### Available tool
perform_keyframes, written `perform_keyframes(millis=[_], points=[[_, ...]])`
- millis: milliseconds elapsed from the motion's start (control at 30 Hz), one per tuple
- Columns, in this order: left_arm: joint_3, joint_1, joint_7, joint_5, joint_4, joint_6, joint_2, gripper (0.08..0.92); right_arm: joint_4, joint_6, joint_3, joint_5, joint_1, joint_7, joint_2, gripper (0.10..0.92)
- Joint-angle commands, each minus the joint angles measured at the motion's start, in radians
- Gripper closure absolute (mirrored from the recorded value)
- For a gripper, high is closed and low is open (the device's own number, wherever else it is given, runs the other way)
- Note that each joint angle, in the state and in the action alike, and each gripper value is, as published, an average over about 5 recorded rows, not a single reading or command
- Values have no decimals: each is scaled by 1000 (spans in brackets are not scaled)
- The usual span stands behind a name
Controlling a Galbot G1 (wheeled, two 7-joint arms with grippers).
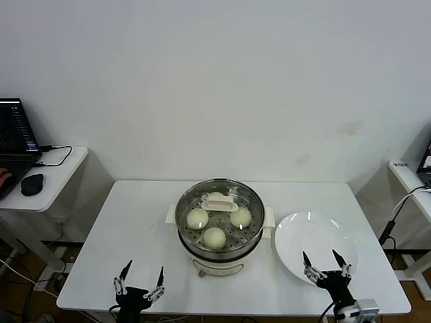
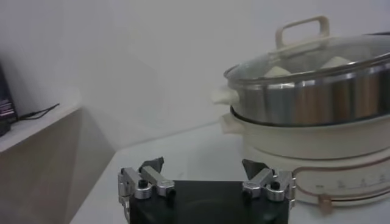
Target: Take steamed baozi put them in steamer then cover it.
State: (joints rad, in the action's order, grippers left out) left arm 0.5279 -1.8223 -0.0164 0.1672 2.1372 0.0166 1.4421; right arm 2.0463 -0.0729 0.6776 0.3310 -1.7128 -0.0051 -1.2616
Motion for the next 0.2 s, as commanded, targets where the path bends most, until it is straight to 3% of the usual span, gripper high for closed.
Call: perform_keyframes(millis=[33,200], points=[[-5,-2,-3,8,12,-5,4,177,19,0,7,-35,-16,0,-32,203],[-3,-2,-5,7,14,-4,4,177,16,-3,5,-42,-15,-9,-29,203]])
